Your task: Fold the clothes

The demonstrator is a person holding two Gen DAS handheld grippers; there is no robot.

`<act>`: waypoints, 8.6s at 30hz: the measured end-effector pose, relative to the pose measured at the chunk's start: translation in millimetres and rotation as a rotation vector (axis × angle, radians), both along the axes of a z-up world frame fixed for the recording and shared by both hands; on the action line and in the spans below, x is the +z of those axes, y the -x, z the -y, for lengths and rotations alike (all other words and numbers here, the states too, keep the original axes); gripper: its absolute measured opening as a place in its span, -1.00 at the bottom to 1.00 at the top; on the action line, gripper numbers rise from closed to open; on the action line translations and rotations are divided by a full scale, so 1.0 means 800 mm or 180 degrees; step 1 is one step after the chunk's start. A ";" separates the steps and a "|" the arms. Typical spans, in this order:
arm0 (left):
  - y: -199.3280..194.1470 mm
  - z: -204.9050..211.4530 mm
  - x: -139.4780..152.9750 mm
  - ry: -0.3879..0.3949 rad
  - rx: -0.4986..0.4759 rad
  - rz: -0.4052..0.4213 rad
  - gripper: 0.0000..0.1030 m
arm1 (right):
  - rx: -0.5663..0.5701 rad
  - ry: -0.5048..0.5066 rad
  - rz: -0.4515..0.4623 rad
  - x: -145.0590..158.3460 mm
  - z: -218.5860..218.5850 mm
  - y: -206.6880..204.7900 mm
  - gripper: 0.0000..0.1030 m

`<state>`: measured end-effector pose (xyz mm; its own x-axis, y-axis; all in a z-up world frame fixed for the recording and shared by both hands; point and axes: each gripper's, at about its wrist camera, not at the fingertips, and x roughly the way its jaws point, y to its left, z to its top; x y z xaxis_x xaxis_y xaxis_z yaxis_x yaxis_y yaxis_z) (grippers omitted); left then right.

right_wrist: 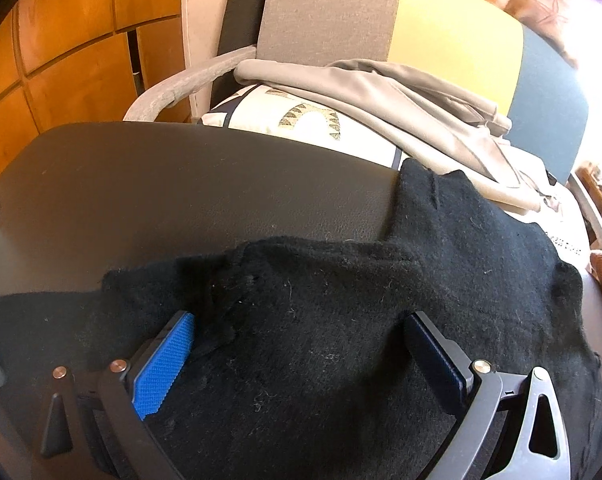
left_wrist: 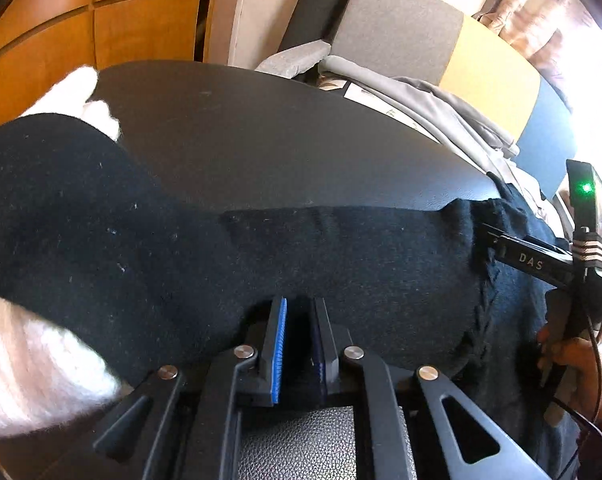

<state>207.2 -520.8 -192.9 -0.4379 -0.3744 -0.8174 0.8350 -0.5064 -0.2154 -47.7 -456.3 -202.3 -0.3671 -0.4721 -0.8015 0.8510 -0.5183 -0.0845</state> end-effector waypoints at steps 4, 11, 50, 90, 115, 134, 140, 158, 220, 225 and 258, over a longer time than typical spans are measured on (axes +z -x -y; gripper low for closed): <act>-0.009 0.004 0.017 -0.0098 0.0045 0.0074 -0.69 | 0.0030 -0.0012 0.0131 0.011 -0.010 0.005 1.00; 0.015 -0.080 0.075 0.0150 -0.0343 -0.0396 -0.57 | -0.0224 0.0712 0.0390 0.067 -0.164 -0.012 1.00; 0.385 -0.329 0.118 0.0425 -0.3440 -0.0157 -0.50 | -0.0245 0.0856 0.0900 0.022 -0.457 0.004 0.99; 0.501 -0.398 0.121 -0.1664 -0.4074 -0.0522 -0.24 | -0.0048 0.0176 0.0045 0.018 -0.437 -0.057 0.99; 0.622 -0.605 0.012 -0.1578 -0.4546 -0.0123 0.15 | -0.1561 0.0896 0.0437 0.014 -0.653 0.034 1.00; 0.596 -0.569 0.227 -0.0539 -0.5422 -0.0194 -0.82 | 0.0562 0.0182 -0.0494 0.023 -0.401 -0.020 0.95; 0.589 -0.548 0.259 -0.0491 -0.5264 -0.0409 -0.82 | 0.0584 0.0016 -0.0567 0.019 -0.337 0.001 0.95; 0.561 -0.393 0.282 -0.0807 -0.4017 -0.1227 -0.82 | 0.0296 -0.0104 -0.0024 0.003 -0.315 0.031 1.00; 0.119 0.031 0.048 -0.1813 -0.0528 -0.1876 -0.85 | 0.0313 -0.0049 -0.0081 0.003 -0.321 0.025 1.00; 0.109 0.033 0.018 -0.1730 -0.0271 -0.1373 -0.79 | 0.0311 -0.0039 -0.0074 0.001 -0.321 0.027 1.00; 0.087 0.033 -0.003 -0.1414 0.0001 -0.1440 -0.93 | 0.0161 0.0055 0.0052 0.004 -0.329 0.040 1.00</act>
